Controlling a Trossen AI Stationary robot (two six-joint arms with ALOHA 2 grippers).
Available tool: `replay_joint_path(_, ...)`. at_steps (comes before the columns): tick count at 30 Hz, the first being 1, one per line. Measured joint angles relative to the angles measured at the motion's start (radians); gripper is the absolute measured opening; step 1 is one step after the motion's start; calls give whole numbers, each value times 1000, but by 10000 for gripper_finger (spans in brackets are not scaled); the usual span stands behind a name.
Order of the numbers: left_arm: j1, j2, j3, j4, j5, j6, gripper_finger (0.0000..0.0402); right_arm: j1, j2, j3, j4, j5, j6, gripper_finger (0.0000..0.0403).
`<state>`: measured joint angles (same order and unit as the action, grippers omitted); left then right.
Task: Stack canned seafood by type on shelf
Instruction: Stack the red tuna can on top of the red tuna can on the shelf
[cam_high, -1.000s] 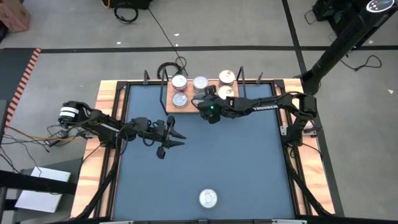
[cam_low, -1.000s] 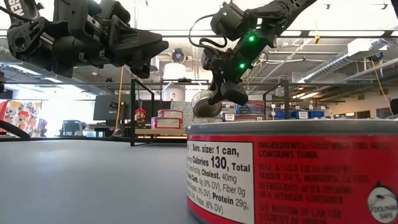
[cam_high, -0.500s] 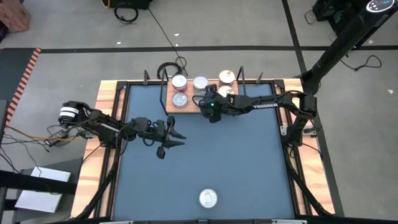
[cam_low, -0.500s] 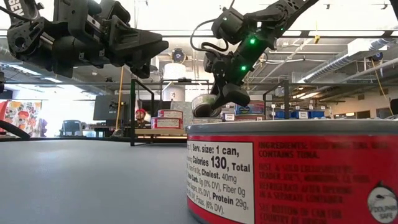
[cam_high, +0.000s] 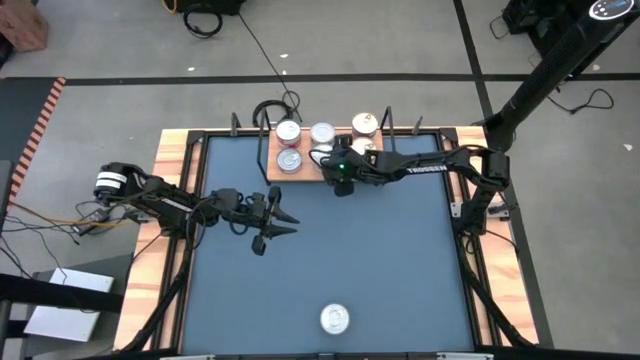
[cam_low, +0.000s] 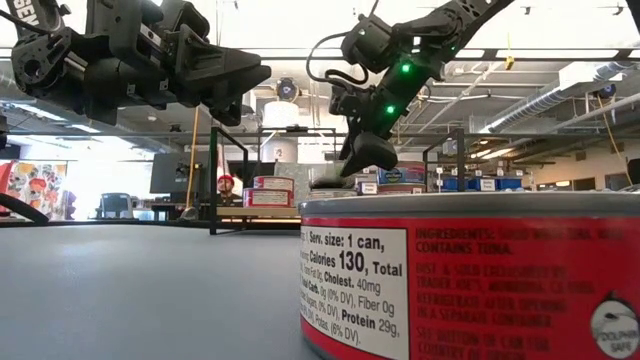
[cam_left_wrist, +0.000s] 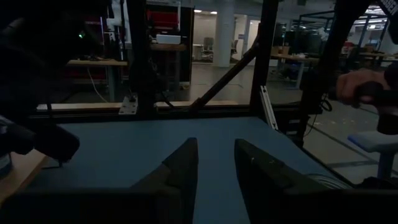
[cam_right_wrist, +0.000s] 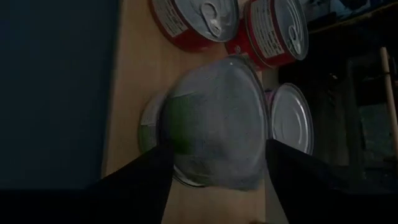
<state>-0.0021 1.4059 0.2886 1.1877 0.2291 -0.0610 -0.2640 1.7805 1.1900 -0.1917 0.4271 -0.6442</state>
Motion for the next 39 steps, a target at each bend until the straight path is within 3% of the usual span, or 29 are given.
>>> replay_joint_path(14, 0, 0, 0, -1, 0, 0, 111, -19, 0, 0, -19, 2, 62, 248)
replay_joint_path(20, 0, 0, 0, -2, 0, 0, 111, 6, 0, 0, -20, -2, 97, 181)
replay_joint_path(29, 0, 0, 0, -6, 0, 0, 111, 29, -18, 0, -35, -6, 175, 13)
replay_joint_path(35, 0, 0, 1, -19, 0, 0, 111, 11, -27, -1, -154, -93, 195, 12)
replay_joint_path(39, 0, 0, 1, -26, 0, 1, 111, -6, -8, -1, -140, -111, 204, 5)
